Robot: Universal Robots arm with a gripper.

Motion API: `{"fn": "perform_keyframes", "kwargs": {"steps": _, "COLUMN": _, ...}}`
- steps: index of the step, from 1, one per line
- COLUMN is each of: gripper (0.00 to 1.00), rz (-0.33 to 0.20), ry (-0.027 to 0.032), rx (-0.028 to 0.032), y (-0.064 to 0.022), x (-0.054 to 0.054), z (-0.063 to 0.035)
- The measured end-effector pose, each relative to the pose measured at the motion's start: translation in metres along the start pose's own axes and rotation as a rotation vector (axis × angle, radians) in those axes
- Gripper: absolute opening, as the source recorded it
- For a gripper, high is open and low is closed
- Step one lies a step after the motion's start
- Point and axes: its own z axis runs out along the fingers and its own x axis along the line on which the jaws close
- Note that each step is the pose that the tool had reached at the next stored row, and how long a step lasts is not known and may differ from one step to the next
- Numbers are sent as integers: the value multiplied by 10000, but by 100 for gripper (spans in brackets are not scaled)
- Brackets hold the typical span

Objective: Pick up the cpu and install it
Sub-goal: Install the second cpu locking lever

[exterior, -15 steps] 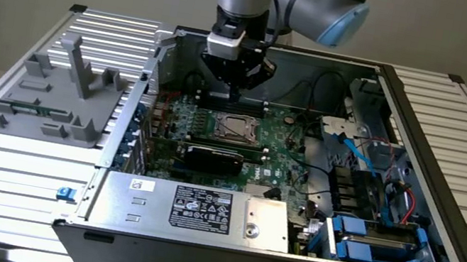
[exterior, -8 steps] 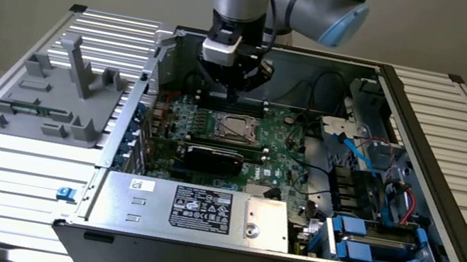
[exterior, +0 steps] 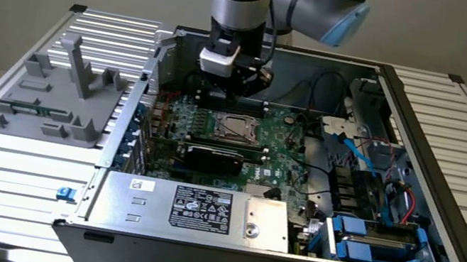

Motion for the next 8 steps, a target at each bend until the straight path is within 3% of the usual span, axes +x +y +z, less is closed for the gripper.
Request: {"fn": "perform_keyframes", "kwargs": {"steps": 8, "gripper": 11, "rz": 59, "ry": -201, "rx": 610, "y": 155, "x": 41, "z": 27}}
